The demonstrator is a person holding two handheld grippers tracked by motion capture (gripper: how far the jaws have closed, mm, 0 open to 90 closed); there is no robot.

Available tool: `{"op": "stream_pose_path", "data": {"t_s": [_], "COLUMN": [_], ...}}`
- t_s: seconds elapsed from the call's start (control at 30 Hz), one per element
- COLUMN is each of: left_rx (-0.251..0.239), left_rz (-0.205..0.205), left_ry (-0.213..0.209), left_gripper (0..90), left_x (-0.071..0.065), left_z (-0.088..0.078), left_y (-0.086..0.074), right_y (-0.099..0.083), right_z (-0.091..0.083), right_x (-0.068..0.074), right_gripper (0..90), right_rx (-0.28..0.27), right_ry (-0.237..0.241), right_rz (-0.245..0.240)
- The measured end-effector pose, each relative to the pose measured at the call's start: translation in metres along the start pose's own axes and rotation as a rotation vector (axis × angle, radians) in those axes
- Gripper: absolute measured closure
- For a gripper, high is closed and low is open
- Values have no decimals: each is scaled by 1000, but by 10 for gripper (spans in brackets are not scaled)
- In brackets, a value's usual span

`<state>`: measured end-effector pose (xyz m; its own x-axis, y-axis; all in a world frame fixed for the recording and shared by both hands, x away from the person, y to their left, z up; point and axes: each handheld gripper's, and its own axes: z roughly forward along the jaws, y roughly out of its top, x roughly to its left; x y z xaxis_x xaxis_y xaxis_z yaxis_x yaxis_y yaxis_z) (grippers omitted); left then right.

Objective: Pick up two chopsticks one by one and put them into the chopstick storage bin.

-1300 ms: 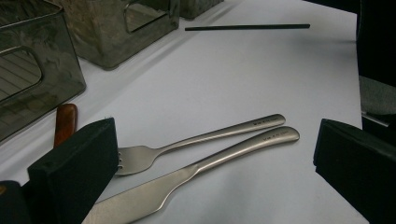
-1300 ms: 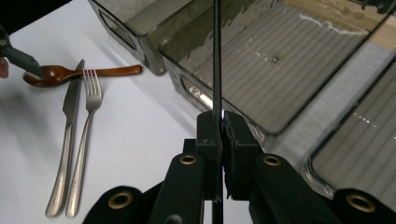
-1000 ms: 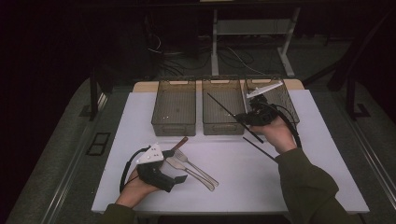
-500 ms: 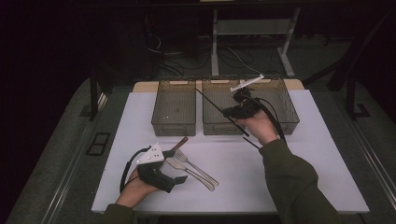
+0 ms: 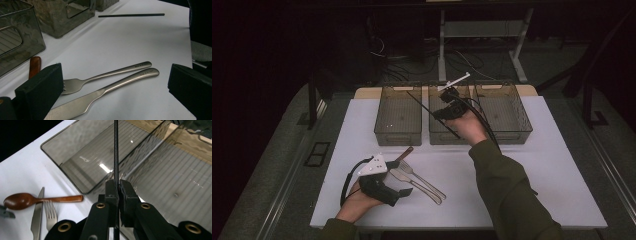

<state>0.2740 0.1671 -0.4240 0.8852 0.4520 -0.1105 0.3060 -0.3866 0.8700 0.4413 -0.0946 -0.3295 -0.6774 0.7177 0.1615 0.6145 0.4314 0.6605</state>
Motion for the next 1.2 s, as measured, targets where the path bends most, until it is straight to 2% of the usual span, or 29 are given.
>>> {"op": "stream_pose_path", "data": {"t_s": [0.77, 0.97, 1.2], "left_rx": [-1, -2, -3], "left_rz": [6, 2, -2], "left_ry": [-3, -6, -7], "left_gripper": [0, 0, 0], "left_x": [0, 1, 0], "left_z": [0, 0, 0], "left_y": [0, 0, 0], "right_y": [45, 51, 54], "right_z": [64, 83, 94], "right_x": [15, 22, 27], "right_gripper": [857, 857, 857], "right_rx": [44, 65, 77], "right_ry": [-37, -50, -51], "right_rz": [75, 85, 95]}}
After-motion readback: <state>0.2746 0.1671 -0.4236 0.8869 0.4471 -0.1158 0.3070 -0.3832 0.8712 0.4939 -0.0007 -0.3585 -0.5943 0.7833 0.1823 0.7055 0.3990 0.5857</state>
